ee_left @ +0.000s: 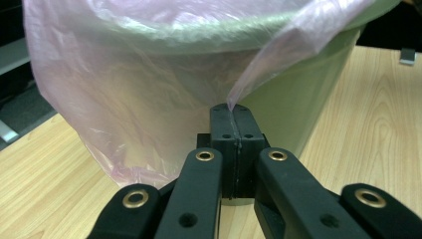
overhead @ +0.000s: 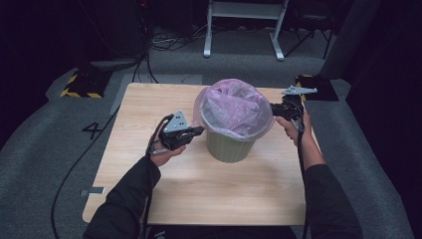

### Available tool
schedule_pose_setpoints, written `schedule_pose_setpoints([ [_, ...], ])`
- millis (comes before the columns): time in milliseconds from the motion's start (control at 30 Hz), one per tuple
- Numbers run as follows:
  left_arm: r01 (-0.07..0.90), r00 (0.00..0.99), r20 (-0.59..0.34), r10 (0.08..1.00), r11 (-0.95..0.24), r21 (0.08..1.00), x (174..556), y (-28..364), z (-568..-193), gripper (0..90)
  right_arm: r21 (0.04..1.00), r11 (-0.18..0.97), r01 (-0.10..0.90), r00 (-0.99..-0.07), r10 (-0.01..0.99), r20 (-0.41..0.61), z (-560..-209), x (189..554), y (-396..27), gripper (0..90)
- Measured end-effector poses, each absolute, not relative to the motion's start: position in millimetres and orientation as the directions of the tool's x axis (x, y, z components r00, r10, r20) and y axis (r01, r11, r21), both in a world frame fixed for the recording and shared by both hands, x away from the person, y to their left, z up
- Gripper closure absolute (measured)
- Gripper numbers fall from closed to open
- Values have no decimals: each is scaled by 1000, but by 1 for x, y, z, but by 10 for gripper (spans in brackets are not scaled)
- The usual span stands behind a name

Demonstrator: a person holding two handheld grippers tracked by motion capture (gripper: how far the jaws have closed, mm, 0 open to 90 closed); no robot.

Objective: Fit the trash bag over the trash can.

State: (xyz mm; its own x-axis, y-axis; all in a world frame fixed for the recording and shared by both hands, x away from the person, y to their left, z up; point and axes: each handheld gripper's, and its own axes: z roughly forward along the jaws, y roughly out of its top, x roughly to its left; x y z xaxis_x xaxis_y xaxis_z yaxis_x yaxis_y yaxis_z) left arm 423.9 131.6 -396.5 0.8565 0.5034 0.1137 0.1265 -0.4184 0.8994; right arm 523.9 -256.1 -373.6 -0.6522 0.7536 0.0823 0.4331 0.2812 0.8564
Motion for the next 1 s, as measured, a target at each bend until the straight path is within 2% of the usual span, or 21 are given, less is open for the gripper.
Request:
schedule_pose_setpoints([
  [333,92,865,235,443,-601,794,418,118,-420,900,825,294,482,-644,758,105,-386,528,-259,900],
  [500,53,865,290,409,-649,759,417,110,-426,900,822,273,500,-648,747,146,-392,532,-263,900],
  [633,23,889,287,356,-662,749,412,107,-430,900,807,255,532,-641,745,187,-395,533,-266,900],
  [733,3,893,309,328,-690,724,406,105,-434,900,809,275,519,-660,731,175,-396,529,-267,900],
  [1000,43,892,270,362,-663,747,411,110,-440,900,820,271,504,-665,728,167,-397,524,-272,898],
])
